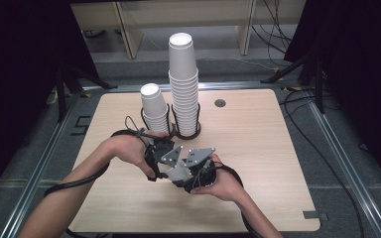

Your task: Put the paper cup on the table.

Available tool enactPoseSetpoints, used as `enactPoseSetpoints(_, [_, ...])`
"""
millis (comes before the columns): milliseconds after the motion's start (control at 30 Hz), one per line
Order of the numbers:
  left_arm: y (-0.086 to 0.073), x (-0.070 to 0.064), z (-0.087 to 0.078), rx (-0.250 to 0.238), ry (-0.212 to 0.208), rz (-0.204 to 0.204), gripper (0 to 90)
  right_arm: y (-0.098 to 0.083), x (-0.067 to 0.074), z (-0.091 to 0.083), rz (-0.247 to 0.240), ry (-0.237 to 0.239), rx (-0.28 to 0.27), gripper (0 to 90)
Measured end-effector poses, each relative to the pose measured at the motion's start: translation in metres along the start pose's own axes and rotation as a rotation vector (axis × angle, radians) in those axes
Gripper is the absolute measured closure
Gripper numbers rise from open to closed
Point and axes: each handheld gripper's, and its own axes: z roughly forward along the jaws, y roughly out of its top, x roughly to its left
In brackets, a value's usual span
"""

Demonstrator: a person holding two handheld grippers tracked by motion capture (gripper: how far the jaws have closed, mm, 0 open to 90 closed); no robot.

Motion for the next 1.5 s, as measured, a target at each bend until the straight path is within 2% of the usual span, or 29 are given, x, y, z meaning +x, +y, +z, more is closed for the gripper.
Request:
enactPoseSetpoints(100, [0.0,0.0,0.001,-0.003,0.002,0.002,21.8,-0.001,0.001,-0.001,-0.01,-0.005,-0.006,27.2])
enactPoseSetpoints(133, [0.001,0.0,0.001,-0.004,0.001,0.002,21.5,-0.001,-0.002,0.0,-0.063,-0.011,-0.021,27.6])
enactPoseSetpoints(233, [0.001,0.0,0.001,-0.037,0.008,-0.003,19.3,-0.004,-0.001,-0.002,-0.063,-0.011,-0.029,27.9])
enactPoseSetpoints(267, [0.0,0.001,0.001,-0.061,0.01,-0.007,18.5,-0.005,0.001,-0.003,-0.035,-0.017,-0.03,27.8])
enactPoseSetpoints(300, [-0.001,0.001,0.0,-0.088,0.016,-0.012,17.9,-0.006,-0.002,-0.004,-0.083,-0.033,-0.049,27.8])
enactPoseSetpoints(333, [-0.003,0.0,0.002,-0.139,0.019,-0.045,17.3,-0.007,-0.002,-0.006,-0.088,-0.04,-0.057,27.8])
enactPoseSetpoints(367, [-0.004,0.001,0.001,-0.16,0.02,-0.047,16.4,-0.008,-0.002,-0.007,-0.072,-0.036,-0.064,27.8])
enactPoseSetpoints(433, [-0.007,0.002,0.001,-0.225,0.026,-0.064,14.0,-0.01,-0.004,-0.01,-0.119,-0.058,-0.089,27.9])
enactPoseSetpoints(500, [-0.01,0.003,0.0,-0.285,0.019,-0.084,11.6,-0.012,-0.002,-0.012,-0.087,-0.057,-0.095,27.9])
enactPoseSetpoints(533, [-0.012,0.003,0.0,-0.311,0.017,-0.087,10.0,-0.013,-0.002,-0.013,-0.091,-0.058,-0.101,27.9])
enactPoseSetpoints(567, [-0.014,0.003,0.0,-0.338,0.014,-0.099,8.4,-0.014,-0.004,-0.014,-0.114,-0.07,-0.112,27.9])
enactPoseSetpoints(600, [-0.015,0.002,-0.001,-0.359,0.017,-0.107,7.1,-0.015,-0.002,-0.015,-0.083,-0.069,-0.117,27.9])
enactPoseSetpoints(667, [-0.019,0.001,-0.001,-0.405,0.029,-0.13,5.3,-0.018,-0.004,-0.018,-0.094,-0.089,-0.131,27.9])
enactPoseSetpoints(700, [-0.022,0.001,-0.002,-0.418,0.041,-0.135,4.6,-0.02,-0.005,-0.019,-0.08,-0.097,-0.143,27.8])
enactPoseSetpoints(733, [-0.025,0.001,-0.003,-0.44,0.043,-0.158,4.1,-0.022,-0.004,-0.02,-0.056,-0.098,-0.145,27.8])
enactPoseSetpoints(767, [-0.028,0.001,-0.004,-0.464,0.063,-0.174,3.7,-0.023,-0.006,-0.021,-0.065,-0.115,-0.16,27.8])
enactPoseSetpoints(833, [-0.035,0.001,-0.003,-0.52,0.088,-0.228,3.7,-0.028,-0.006,-0.024,-0.036,-0.132,-0.182,27.8])
enactPoseSetpoints(867, [-0.039,0.0,-0.002,-0.546,0.097,-0.257,3.6,-0.03,-0.007,-0.026,-0.036,-0.143,-0.189,27.8])
enactPoseSetpoints(933, [-0.047,-0.002,0.0,-0.564,0.099,-0.296,3.3,-0.034,-0.006,-0.029,-0.004,-0.152,-0.197,27.7])
enactPoseSetpoints(967, [-0.05,-0.004,0.003,-0.573,0.107,-0.317,3.2,-0.036,-0.007,-0.031,-0.013,-0.161,-0.202,27.7])
enactPoseSetpoints(1033, [-0.057,-0.008,0.008,-0.581,0.114,-0.346,2.8,-0.041,-0.007,-0.033,0.013,-0.169,-0.204,27.7])
enactPoseSetpoints(1133, [-0.067,-0.017,0.018,-0.606,0.146,-0.405,2.7,-0.045,-0.008,-0.037,0.037,-0.19,-0.225,27.6])
enactPoseSetpoints(1200, [-0.075,-0.02,0.021,-0.598,0.144,-0.406,3.3,-0.048,-0.01,-0.04,0.049,-0.212,-0.245,27.5])
enactPoseSetpoints(1267, [-0.08,-0.023,0.025,-0.622,0.147,-0.446,3.1,-0.05,-0.011,-0.043,0.07,-0.227,-0.264,27.5])
enactPoseSetpoints(1333, [-0.084,-0.025,0.028,-0.622,0.147,-0.457,3.1,-0.052,-0.013,-0.045,0.077,-0.253,-0.273,27.4])
enactPoseSetpoints(1433, [-0.088,-0.028,0.032,-0.646,0.163,-0.489,3.1,-0.055,-0.013,-0.047,0.097,-0.245,-0.288,27.4])
enactPoseSetpoints(1500, [-0.092,-0.03,0.035,-0.667,0.183,-0.518,3.1,-0.057,-0.014,-0.049,0.081,-0.273,-0.292,27.4])
